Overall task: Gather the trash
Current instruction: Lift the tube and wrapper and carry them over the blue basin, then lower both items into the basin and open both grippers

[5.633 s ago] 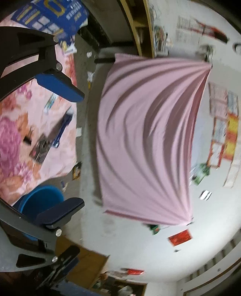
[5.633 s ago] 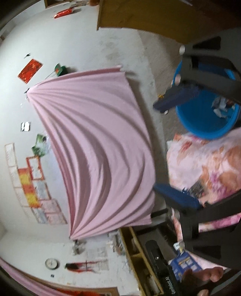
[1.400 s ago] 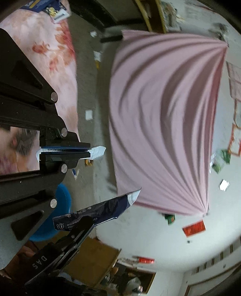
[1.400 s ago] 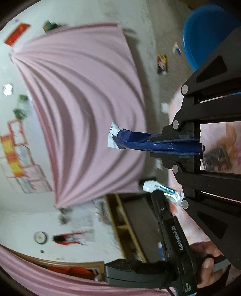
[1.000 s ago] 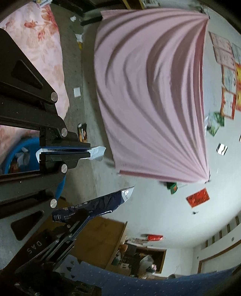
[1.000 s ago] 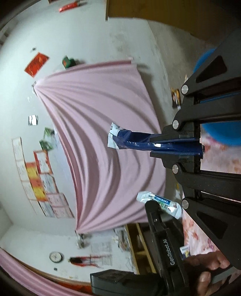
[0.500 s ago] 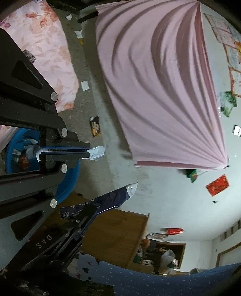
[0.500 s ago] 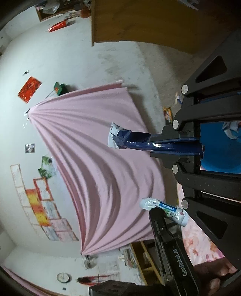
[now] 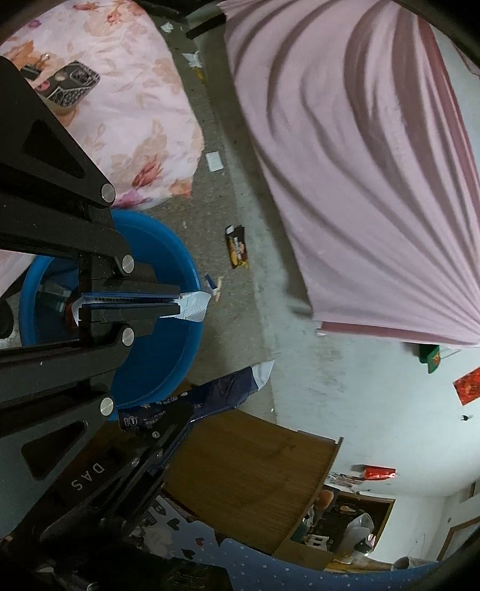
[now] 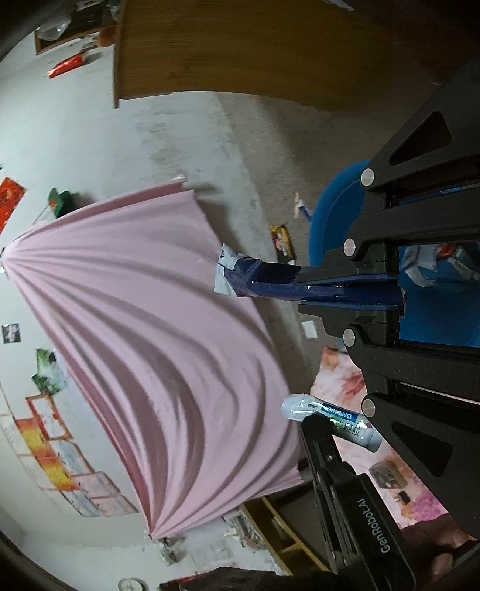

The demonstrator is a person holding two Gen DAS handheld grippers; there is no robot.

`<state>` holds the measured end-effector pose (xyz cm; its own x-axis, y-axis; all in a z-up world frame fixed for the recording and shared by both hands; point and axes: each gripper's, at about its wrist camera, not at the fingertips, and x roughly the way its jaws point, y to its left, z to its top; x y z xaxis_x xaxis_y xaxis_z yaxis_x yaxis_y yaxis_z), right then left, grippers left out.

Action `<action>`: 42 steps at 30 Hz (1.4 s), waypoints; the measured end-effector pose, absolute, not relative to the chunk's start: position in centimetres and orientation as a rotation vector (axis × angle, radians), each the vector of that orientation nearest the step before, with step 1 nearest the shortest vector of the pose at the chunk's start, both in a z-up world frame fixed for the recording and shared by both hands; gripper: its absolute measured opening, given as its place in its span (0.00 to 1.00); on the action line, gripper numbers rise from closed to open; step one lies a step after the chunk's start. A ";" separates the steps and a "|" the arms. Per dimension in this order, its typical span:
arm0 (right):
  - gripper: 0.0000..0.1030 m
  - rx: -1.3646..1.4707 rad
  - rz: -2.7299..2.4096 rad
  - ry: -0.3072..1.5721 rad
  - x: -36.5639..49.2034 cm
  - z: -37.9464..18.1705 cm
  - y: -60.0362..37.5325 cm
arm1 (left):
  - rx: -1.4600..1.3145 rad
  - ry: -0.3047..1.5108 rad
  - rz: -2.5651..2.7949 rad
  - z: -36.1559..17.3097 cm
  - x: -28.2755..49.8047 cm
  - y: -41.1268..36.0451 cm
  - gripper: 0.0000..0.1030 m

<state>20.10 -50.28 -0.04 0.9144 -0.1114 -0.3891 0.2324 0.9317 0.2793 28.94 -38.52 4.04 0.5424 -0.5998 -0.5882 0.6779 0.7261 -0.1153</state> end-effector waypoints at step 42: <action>0.27 0.367 -0.178 0.504 21.5 -1.5 -51.9 | 0.090 0.818 -0.671 2.0 31.4 -38.0 0.27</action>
<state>21.52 -51.90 -1.49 0.8624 -0.0762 -0.5005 0.2546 0.9198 0.2986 31.42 -38.01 1.99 0.4914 -0.5182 -0.7000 0.5852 0.7917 -0.1752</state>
